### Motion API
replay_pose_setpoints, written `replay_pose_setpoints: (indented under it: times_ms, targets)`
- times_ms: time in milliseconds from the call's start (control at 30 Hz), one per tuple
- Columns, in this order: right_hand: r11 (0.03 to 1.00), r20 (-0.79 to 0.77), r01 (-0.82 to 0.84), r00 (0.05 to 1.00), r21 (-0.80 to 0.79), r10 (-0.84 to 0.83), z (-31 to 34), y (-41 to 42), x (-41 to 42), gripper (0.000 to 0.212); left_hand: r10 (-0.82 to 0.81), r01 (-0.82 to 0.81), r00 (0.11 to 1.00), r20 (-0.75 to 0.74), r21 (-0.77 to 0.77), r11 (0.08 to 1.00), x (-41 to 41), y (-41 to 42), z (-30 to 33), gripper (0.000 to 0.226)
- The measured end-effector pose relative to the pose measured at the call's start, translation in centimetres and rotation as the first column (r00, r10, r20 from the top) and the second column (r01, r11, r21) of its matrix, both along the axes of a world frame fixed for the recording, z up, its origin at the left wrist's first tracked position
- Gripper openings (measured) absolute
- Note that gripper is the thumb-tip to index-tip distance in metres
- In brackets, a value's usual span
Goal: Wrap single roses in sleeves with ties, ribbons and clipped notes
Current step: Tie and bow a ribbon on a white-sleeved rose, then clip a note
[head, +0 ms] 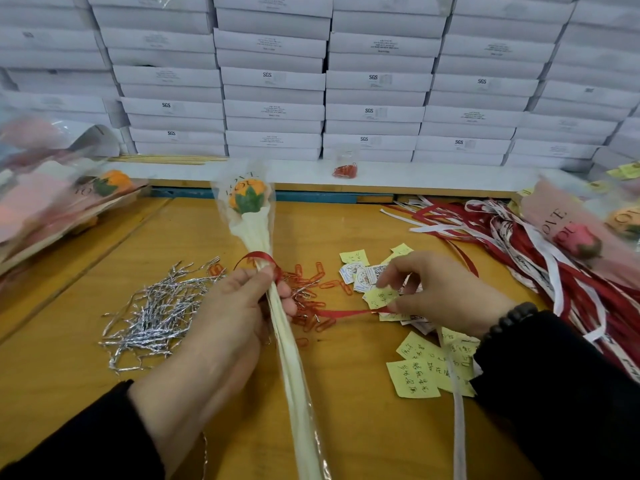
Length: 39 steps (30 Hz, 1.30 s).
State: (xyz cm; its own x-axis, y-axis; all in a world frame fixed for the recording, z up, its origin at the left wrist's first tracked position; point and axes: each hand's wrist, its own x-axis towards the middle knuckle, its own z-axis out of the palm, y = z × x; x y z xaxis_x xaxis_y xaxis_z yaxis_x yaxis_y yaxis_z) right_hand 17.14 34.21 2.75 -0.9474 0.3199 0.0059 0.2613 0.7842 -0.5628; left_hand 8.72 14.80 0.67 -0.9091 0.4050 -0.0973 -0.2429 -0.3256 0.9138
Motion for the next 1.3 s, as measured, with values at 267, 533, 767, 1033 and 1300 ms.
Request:
replay_pose_setpoints:
  times_ms: [267,533,767,1033,1300]
  targets:
    - [0.954,-0.043,0.004,0.999,-0.301,-0.018,0.7,0.4,0.3,0.007,0.052,-0.065,0.994,-0.101,-0.122,0.99,0.2,-0.3,0.3,0.018]
    - [0.928,-0.123,0.229,0.953,-0.295,-0.275,1.4,0.1,0.1,0.015,0.17,-0.211,0.961,-0.22,-0.181,0.961,0.4,-0.6,0.6,0.018]
    - [0.895,-0.268,0.369,0.862,-0.251,-0.431,0.7,0.4,-0.4,0.015,0.164,-0.182,0.976,-0.14,-0.127,0.975,0.7,-0.5,0.5,0.021]
    - [0.864,-0.31,0.463,0.806,-0.198,-0.504,0.8,1.7,0.6,0.025,0.142,-0.157,0.98,-0.141,-0.098,0.983,0.7,-0.4,0.4,0.02]
    - [0.945,-0.102,-0.108,0.992,-0.309,0.079,0.8,-5.1,-0.6,0.016,-0.115,0.09,0.972,-0.205,-0.128,0.988,1.8,0.4,-0.3,0.015]
